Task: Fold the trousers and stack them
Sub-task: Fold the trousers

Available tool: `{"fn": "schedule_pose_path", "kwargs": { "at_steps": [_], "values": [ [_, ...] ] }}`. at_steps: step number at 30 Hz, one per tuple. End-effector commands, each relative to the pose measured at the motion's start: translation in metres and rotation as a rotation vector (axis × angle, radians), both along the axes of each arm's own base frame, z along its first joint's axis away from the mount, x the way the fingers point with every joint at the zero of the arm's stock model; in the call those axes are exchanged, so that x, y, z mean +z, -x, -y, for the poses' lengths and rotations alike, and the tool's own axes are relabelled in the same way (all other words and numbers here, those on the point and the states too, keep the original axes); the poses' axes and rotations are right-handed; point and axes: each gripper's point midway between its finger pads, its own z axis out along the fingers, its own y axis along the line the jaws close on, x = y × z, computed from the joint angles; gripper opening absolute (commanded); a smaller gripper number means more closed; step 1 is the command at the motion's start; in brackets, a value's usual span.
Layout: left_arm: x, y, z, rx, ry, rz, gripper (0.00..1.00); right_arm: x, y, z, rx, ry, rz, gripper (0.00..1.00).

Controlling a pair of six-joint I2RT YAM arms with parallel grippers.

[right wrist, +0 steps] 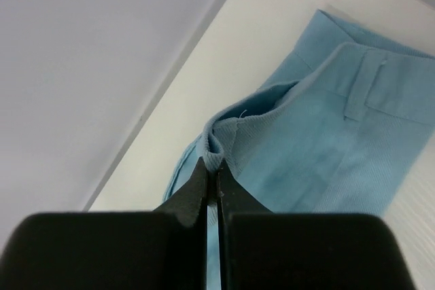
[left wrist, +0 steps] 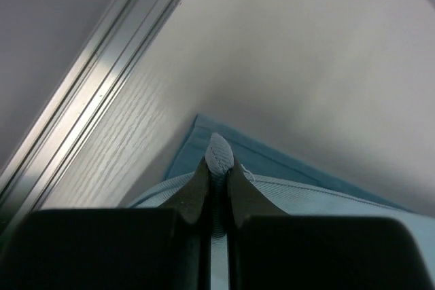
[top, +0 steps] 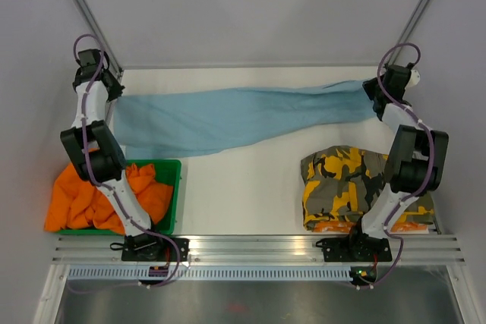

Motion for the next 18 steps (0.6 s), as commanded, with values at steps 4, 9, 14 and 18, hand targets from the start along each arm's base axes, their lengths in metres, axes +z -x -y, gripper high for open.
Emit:
{"fn": "schedule_pose_path", "kwargs": {
  "at_steps": [4, 9, 14, 18],
  "values": [
    [0.107, 0.036, -0.012, 0.065, -0.163, 0.214, 0.02, 0.055, 0.062, 0.023, -0.021, 0.079, 0.048, 0.00],
    [0.113, 0.071, -0.005, 0.092, -0.167, 0.220, 0.02, 0.052, 0.109, 0.035, -0.021, 0.110, -0.032, 0.00],
    [0.124, 0.096, -0.003, 0.125, -0.190, 0.235, 0.02, 0.056, 0.151, 0.025, -0.012, 0.144, -0.080, 0.00],
    [0.113, 0.124, -0.014, 0.239, -0.202, 0.181, 0.02, 0.058, 0.173, 0.017, -0.003, 0.143, -0.125, 0.00]
  ]
}}
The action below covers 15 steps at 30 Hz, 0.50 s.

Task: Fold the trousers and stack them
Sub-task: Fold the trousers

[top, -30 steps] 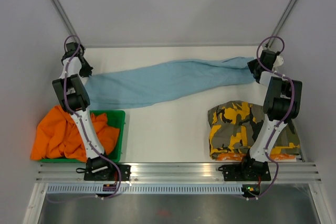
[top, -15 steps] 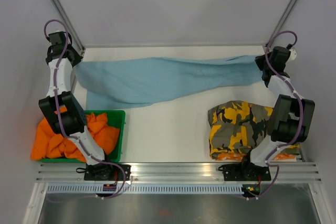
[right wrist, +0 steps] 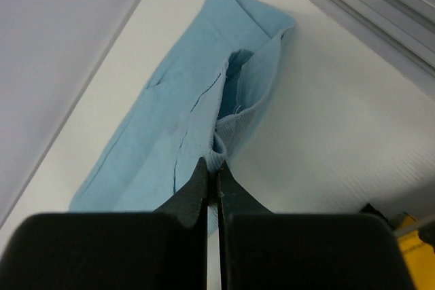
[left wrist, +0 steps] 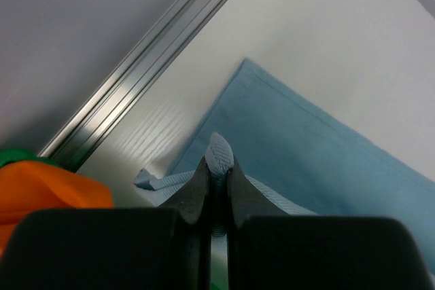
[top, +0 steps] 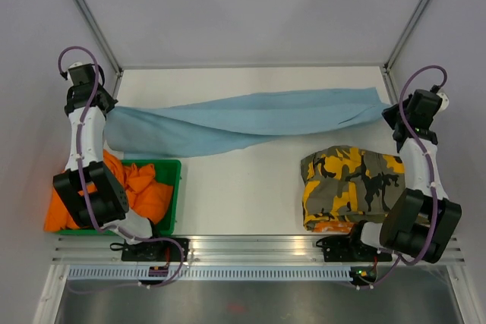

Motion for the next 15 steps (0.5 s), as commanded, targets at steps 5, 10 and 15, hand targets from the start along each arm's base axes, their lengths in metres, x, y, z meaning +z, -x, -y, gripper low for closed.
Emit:
{"fn": "schedule_pose_path", "kwargs": {
  "at_steps": [5, 10, 15],
  "values": [
    [0.018, 0.044, -0.027, 0.205, -0.060, 0.067, 0.02, -0.020, 0.053, -0.002, -0.070, 0.021, -0.111, 0.00],
    [0.015, 0.049, -0.030, 0.234, -0.050, 0.062, 0.02, -0.025, 0.071, -0.003, -0.125, -0.003, -0.132, 0.00],
    [0.023, 0.047, -0.040, 0.273, -0.041, 0.079, 0.02, 0.003, 0.075, 0.006, -0.198, 0.019, -0.075, 0.00]
  ]
}}
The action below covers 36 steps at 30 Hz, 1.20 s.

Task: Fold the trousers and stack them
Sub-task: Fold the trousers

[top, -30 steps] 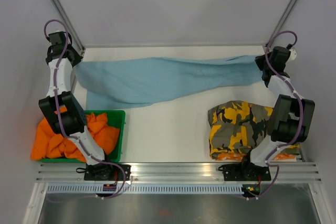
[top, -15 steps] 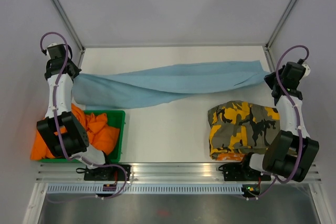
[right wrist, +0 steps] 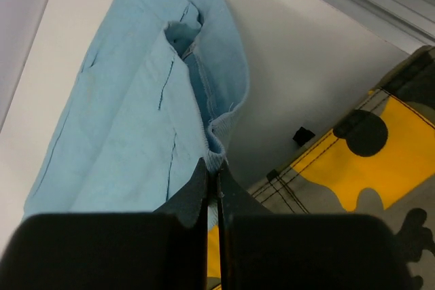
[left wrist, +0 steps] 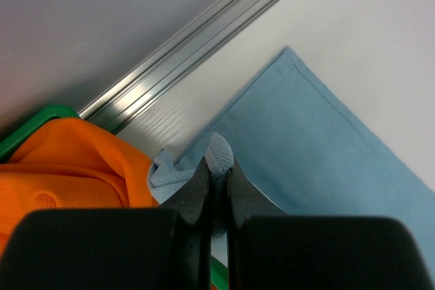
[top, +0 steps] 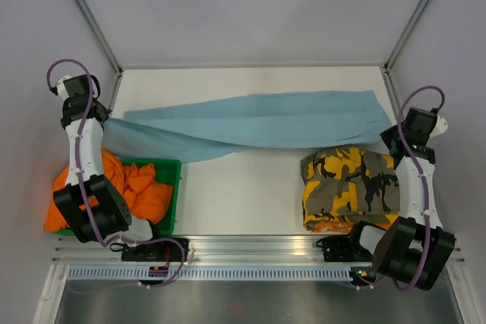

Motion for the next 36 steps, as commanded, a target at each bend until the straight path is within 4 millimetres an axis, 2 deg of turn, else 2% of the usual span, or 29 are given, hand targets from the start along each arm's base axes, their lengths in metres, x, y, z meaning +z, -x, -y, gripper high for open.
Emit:
{"fn": "schedule_pose_path", "kwargs": {
  "at_steps": [1, 2, 3, 6, 10, 11, 15, 18, 19, 22, 25, 28, 30, 32, 36],
  "values": [
    [0.031, -0.001, -0.024, 0.104, -0.045, 0.085, 0.02, 0.044, 0.003, 0.018, -0.107, 0.061, 0.091, 0.00],
    [0.037, -0.004, -0.025, 0.097, -0.049, 0.099, 0.02, 0.054, 0.003, 0.020, -0.114, 0.072, 0.116, 0.00],
    [0.037, -0.006, -0.027, 0.094, -0.052, 0.097, 0.02, 0.076, 0.000, 0.022, -0.125, 0.098, 0.173, 0.00],
    [0.046, -0.011, -0.030, 0.090, -0.050, 0.111, 0.02, 0.105, -0.006, 0.029, -0.146, 0.135, 0.263, 0.00],
    [0.054, -0.023, -0.030, 0.078, -0.025, 0.139, 0.02, 0.104, -0.027, 0.031, -0.120, 0.110, 0.252, 0.00],
    [0.051, -0.025, -0.030, 0.076, -0.017, 0.131, 0.02, 0.101, -0.037, 0.032, -0.106, 0.095, 0.242, 0.00],
    [0.058, -0.035, -0.030, 0.054, -0.010, 0.149, 0.02, 0.113, -0.061, 0.023, -0.011, 0.093, 0.349, 0.00],
    [0.066, -0.038, -0.032, 0.033, -0.028, 0.152, 0.02, 0.138, -0.058, 0.020, 0.007, 0.141, 0.430, 0.00],
    [0.077, -0.039, -0.034, 0.031, -0.039, 0.167, 0.02, 0.145, -0.055, 0.021, 0.007, 0.157, 0.439, 0.00],
    [0.090, -0.039, -0.033, 0.011, -0.046, 0.188, 0.02, 0.179, -0.041, 0.020, 0.003, 0.218, 0.481, 0.00],
    [0.100, -0.037, -0.025, -0.017, -0.037, 0.213, 0.02, 0.191, -0.028, 0.019, -0.009, 0.241, 0.479, 0.00],
    [0.109, -0.030, -0.024, -0.015, -0.053, 0.225, 0.02, 0.177, -0.017, 0.025, -0.060, 0.248, 0.428, 0.00],
    [0.110, -0.026, -0.025, -0.011, -0.072, 0.212, 0.02, 0.155, -0.010, 0.030, -0.090, 0.240, 0.343, 0.00],
    [0.108, -0.022, -0.026, -0.009, -0.079, 0.198, 0.02, 0.132, -0.009, 0.030, -0.084, 0.214, 0.266, 0.00],
    [0.091, -0.016, -0.025, 0.008, -0.064, 0.165, 0.02, 0.089, -0.010, 0.024, -0.056, 0.145, 0.151, 0.00]
  ]
}}
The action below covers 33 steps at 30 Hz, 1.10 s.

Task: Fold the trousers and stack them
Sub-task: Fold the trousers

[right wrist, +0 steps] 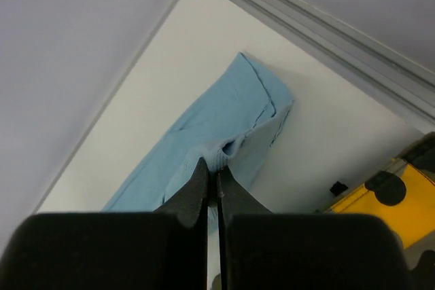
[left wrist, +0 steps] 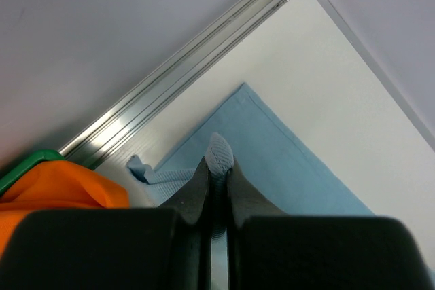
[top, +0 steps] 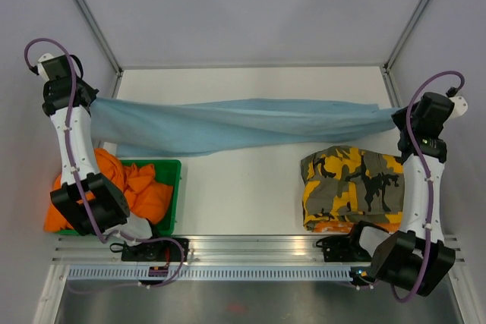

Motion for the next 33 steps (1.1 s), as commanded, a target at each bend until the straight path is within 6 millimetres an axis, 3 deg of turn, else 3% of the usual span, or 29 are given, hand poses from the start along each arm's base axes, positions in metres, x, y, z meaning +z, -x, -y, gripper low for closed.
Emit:
{"fn": "schedule_pose_path", "kwargs": {
  "at_steps": [1, 6, 11, 12, 14, 15, 17, 18, 21, 23, 24, 25, 32, 33],
  "values": [
    [0.016, 0.015, -0.014, 0.054, -0.076, 0.029, 0.02, -0.028, 0.008, 0.011, -0.057, -0.005, -0.092, 0.00],
    [0.013, 0.023, -0.020, 0.093, -0.095, 0.025, 0.02, -0.048, 0.011, 0.017, -0.095, -0.014, -0.128, 0.00],
    [-0.008, 0.012, -0.025, 0.089, -0.056, -0.016, 0.02, -0.073, -0.011, 0.034, -0.118, -0.039, -0.212, 0.00],
    [-0.021, 0.006, -0.027, 0.085, -0.031, -0.049, 0.02, -0.092, -0.016, 0.040, -0.120, -0.058, -0.267, 0.00],
    [-0.033, -0.002, -0.029, 0.075, -0.014, -0.074, 0.02, -0.093, -0.030, 0.049, -0.116, -0.053, -0.284, 0.00],
    [-0.043, -0.008, -0.032, 0.075, -0.003, -0.094, 0.02, -0.111, -0.035, 0.054, -0.116, -0.066, -0.334, 0.00],
    [-0.048, -0.015, -0.036, 0.075, -0.001, -0.102, 0.02, -0.110, -0.049, 0.062, -0.113, -0.056, -0.334, 0.00],
    [-0.052, -0.023, -0.039, 0.071, 0.005, -0.105, 0.02, -0.120, -0.056, 0.064, -0.098, -0.057, -0.354, 0.00],
    [-0.051, -0.040, -0.039, 0.041, 0.019, -0.082, 0.02, -0.123, -0.084, 0.065, -0.029, -0.050, -0.301, 0.00],
    [-0.056, -0.052, -0.040, 0.013, 0.031, -0.073, 0.02, -0.122, -0.101, 0.066, 0.009, -0.040, -0.255, 0.00],
    [-0.058, -0.056, -0.040, 0.008, 0.035, -0.073, 0.02, -0.132, -0.107, 0.066, 0.026, -0.048, -0.268, 0.00],
    [-0.068, -0.060, -0.042, 0.005, 0.044, -0.090, 0.02, -0.128, -0.117, 0.066, 0.053, -0.044, -0.250, 0.00],
    [-0.087, -0.078, -0.050, 0.005, 0.054, -0.125, 0.02, -0.145, -0.162, 0.064, 0.177, -0.083, -0.251, 0.00],
    [-0.088, -0.080, -0.051, 0.004, 0.056, -0.124, 0.02, -0.135, -0.171, 0.066, 0.185, -0.074, -0.228, 0.00]
  ]
}}
